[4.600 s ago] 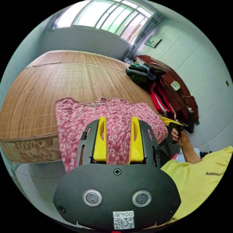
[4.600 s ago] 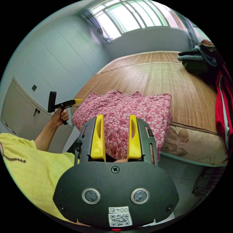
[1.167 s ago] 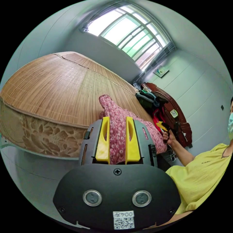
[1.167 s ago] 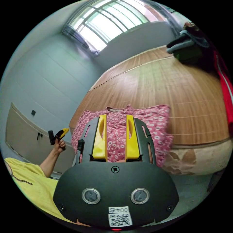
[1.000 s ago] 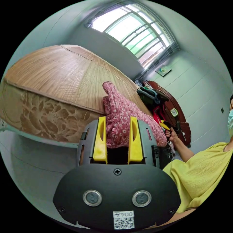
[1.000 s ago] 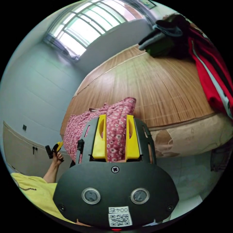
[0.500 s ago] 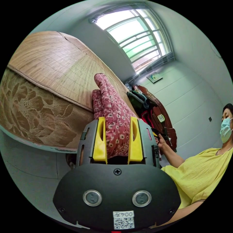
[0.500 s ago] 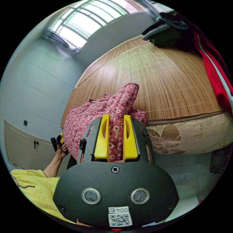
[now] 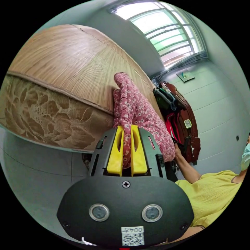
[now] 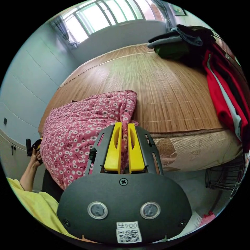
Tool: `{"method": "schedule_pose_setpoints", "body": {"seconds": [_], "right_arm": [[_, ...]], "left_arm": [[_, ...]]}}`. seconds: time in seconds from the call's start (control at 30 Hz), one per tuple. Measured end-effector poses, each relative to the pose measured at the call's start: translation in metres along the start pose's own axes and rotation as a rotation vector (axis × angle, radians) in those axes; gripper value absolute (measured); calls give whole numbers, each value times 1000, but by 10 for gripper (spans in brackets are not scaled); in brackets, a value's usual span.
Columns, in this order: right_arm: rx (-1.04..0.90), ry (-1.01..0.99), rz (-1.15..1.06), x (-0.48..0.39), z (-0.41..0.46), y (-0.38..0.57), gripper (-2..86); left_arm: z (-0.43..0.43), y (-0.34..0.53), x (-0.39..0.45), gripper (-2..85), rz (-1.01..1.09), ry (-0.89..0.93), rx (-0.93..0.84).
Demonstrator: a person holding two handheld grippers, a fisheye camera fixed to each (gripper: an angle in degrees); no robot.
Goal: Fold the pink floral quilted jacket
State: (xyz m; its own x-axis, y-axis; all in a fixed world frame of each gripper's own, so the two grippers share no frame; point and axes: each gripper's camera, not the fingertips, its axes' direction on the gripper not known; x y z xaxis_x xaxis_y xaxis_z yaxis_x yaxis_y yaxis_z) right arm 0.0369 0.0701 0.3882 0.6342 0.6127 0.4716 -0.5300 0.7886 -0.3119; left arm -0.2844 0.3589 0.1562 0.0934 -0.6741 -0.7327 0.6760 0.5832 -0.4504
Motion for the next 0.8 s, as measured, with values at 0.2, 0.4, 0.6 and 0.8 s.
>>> {"method": "schedule_pose_setpoints", "body": {"seconds": [0.2,0.4,0.6,0.8], "right_arm": [[-31,-164,28,37,-26,-21,74],[63,-487,50,89,-95,25,99],[-7,-595,9,121,-111,104,129],[-47,-733,221,166,-78,131,203]], "left_arm": [[-11,1,-22,62,-44,173,82],[-52,15,-43,88,-66,339,207],[-77,42,-65,103,-96,374,229],[-62,68,-101,183,-296,502,257]]}}
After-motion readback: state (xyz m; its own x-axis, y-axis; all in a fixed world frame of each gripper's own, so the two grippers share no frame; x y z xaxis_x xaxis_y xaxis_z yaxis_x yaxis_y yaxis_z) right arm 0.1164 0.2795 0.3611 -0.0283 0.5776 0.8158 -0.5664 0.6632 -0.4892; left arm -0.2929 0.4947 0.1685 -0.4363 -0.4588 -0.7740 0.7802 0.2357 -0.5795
